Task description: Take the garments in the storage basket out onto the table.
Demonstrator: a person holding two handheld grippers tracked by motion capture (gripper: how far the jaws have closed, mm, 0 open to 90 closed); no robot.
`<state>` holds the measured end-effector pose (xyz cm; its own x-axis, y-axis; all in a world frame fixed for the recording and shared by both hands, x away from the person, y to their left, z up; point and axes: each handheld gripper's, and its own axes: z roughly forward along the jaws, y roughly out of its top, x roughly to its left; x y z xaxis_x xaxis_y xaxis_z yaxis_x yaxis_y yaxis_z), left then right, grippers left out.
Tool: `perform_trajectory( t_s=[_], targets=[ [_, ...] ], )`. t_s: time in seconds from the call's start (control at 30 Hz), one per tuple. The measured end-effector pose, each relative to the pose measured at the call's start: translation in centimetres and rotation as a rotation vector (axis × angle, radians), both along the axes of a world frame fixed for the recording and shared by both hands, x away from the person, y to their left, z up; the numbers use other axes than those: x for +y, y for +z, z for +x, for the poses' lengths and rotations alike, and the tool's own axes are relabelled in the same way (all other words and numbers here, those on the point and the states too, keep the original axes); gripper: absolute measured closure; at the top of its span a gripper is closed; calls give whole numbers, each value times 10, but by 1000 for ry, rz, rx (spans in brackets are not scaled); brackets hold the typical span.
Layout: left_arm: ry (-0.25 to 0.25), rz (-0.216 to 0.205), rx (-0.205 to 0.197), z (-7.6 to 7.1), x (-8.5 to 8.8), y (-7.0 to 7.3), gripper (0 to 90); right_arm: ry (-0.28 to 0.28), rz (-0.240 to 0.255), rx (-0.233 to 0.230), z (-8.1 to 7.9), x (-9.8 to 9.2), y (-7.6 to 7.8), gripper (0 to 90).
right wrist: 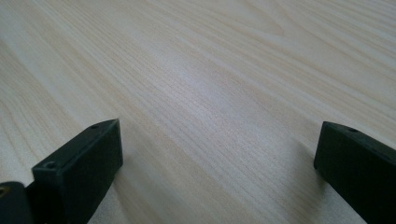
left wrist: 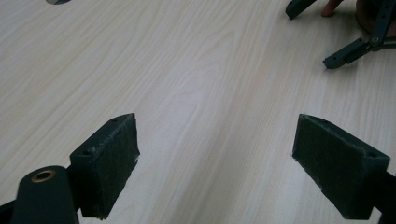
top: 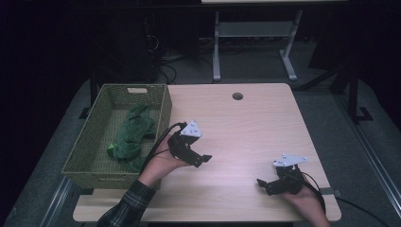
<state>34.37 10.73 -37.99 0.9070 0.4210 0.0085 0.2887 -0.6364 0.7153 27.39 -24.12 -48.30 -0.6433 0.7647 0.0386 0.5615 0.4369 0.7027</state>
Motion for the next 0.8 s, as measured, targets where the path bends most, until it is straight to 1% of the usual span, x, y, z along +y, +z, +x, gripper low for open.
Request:
perform_trajectory(
  t_s=[0.17, 0.27, 0.3, 0.33, 0.37, 0.43, 0.53, 0.6, 0.67, 0.8],
  targets=[
    [-4, 4, -6, 6, 3, 8, 136, -2, 1, 3, 0, 0, 0, 9],
    [0, -6, -1, 10, 6, 11, 136, -2, 1, 3, 0, 0, 0, 8],
    [6, -16, -1, 10, 7, 11, 136, -2, 0, 2, 0, 0, 0, 9],
    [8, -16, -3, 12, 8, 11, 136, -2, 0, 3, 0, 0, 0, 9],
    [2, -5, -2, 13, 9, 11, 136, -2, 0, 3, 0, 0, 0, 9],
    [6, 4, -3, 14, 12, 12, 136, -3, 0, 3, 0, 0, 0, 8],
    [12, 7, -7, 17, 17, 13, 136, -2, -1, 4, 0, 0, 0, 9],
    [20, 2, -3, 18, 20, 15, 136, 5, -3, -5, 0, 0, 0, 8],
    [14, -9, 0, 18, 23, 17, 138, 1, -2, -1, 0, 0, 0, 9],
    [16, -5, 6, 19, 28, 21, 140, 5, -3, -5, 0, 0, 0, 9]
  ],
)
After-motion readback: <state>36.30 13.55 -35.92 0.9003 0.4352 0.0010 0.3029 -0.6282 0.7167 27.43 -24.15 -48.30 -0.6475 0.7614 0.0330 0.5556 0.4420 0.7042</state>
